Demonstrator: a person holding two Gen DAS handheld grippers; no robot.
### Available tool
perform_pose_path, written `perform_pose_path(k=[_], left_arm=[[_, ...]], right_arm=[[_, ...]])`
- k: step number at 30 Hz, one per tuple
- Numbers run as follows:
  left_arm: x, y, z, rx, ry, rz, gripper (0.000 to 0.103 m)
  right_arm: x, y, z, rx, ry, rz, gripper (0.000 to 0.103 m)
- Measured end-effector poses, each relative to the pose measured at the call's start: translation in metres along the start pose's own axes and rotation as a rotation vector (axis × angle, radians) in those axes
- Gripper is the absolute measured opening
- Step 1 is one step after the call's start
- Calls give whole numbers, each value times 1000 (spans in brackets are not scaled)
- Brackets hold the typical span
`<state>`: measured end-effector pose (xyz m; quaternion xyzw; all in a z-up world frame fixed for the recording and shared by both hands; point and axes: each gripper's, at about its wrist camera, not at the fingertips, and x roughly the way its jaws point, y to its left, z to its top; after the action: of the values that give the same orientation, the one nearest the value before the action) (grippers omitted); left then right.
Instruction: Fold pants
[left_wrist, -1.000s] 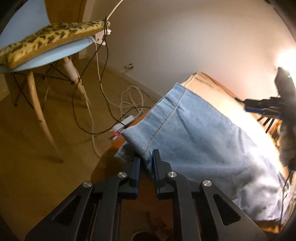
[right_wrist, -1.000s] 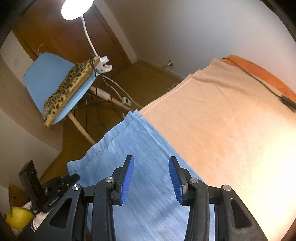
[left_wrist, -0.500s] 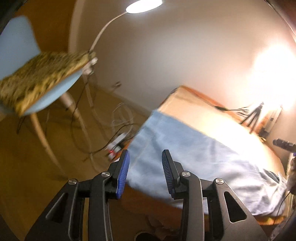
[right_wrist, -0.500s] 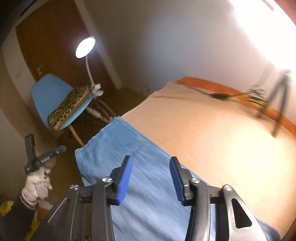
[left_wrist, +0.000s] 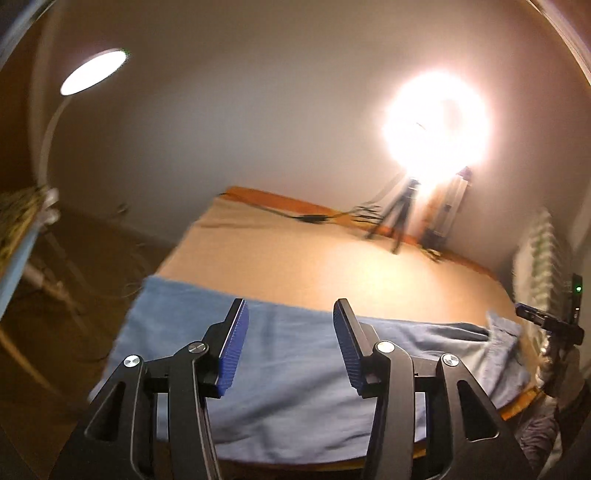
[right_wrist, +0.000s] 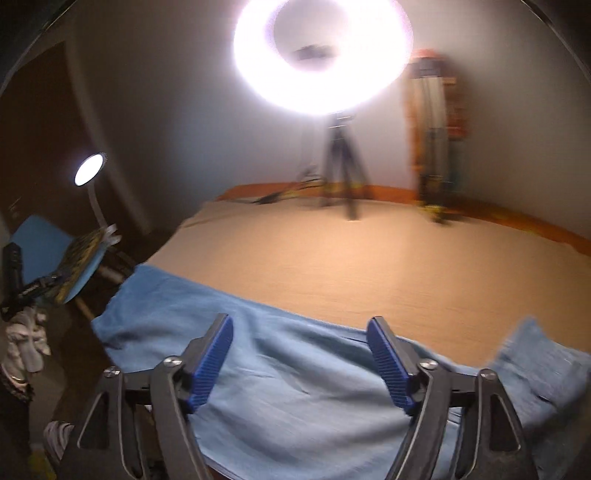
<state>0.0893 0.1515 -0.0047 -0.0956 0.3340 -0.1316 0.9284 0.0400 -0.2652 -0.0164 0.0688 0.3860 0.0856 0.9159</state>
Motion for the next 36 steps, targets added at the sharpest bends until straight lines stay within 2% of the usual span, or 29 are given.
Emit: perform_pose_path(k=[5, 8, 14, 17, 19, 21, 22, 24, 27, 32, 34, 36], left_arm=[[22, -61, 22, 93, 36, -106, 47], [43, -114, 25, 161, 86, -194, 47], [82, -202, 31, 244, 159, -331, 47], [102, -251, 30, 310, 200, -376, 47], [118, -285, 26, 336, 245, -425, 47], [130, -310, 23, 342, 282, -458, 48], [138, -324, 20, 348, 307, -478, 53], [150, -348, 13, 357, 343, -503, 57], [172, -380, -3, 351, 418, -546, 58], [215, -415, -33, 293, 534, -566, 58], [234, -420, -49, 244, 580, -574, 58], [251, -424, -61, 199, 619, -577, 58]], right_arm=[[-36, -55, -14, 89, -29, -95, 82], [-51, -91, -24, 157, -31, -141, 82], [-79, -145, -44, 261, -45, -182, 82], [-95, -173, -55, 303, -61, -204, 82], [-103, -190, -60, 341, -67, -216, 77], [-107, -207, -66, 390, -66, -227, 73], [-109, -216, -69, 415, -65, -226, 70], [-113, -235, -76, 465, -67, -211, 68], [-113, -257, -85, 511, -58, -196, 67], [-110, -282, -105, 579, -16, -161, 61], [-103, -292, -114, 615, 21, -147, 53], [-100, -300, -121, 647, 47, -138, 49]])
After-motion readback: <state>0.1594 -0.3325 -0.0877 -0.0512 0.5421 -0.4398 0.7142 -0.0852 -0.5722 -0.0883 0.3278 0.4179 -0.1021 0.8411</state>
